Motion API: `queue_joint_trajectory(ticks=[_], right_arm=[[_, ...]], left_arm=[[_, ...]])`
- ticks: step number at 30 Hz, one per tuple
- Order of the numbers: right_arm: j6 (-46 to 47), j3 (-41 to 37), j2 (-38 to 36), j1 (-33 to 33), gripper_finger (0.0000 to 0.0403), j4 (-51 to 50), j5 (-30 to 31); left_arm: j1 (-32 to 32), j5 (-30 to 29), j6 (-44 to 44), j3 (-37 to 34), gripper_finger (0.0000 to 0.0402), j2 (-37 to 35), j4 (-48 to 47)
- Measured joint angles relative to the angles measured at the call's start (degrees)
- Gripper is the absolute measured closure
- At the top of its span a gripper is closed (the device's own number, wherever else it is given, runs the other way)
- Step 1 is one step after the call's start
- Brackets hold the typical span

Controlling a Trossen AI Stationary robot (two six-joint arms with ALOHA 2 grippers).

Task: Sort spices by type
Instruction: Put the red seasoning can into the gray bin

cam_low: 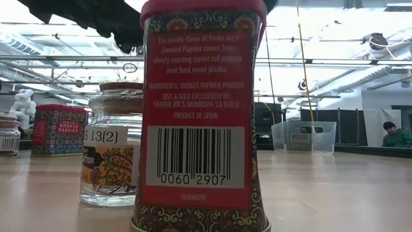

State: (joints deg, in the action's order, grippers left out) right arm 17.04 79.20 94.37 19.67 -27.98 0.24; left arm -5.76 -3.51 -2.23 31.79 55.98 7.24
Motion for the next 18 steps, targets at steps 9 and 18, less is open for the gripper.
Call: queue_joint_trajectory(ticks=[9,18], right_arm=[[-16.73,0.02,4.35,-0.35,0.0341,14.15,-0.63],[-25.2,0.02,5.94,-2.36,0.0296,16.14,0.01]], left_arm=[[0.0,-0.03,-0.32,0.0,0.0171,0.01,-0.43],[0.0,-0.69,-0.41,0.0,0.0171,0.01,-0.45]])
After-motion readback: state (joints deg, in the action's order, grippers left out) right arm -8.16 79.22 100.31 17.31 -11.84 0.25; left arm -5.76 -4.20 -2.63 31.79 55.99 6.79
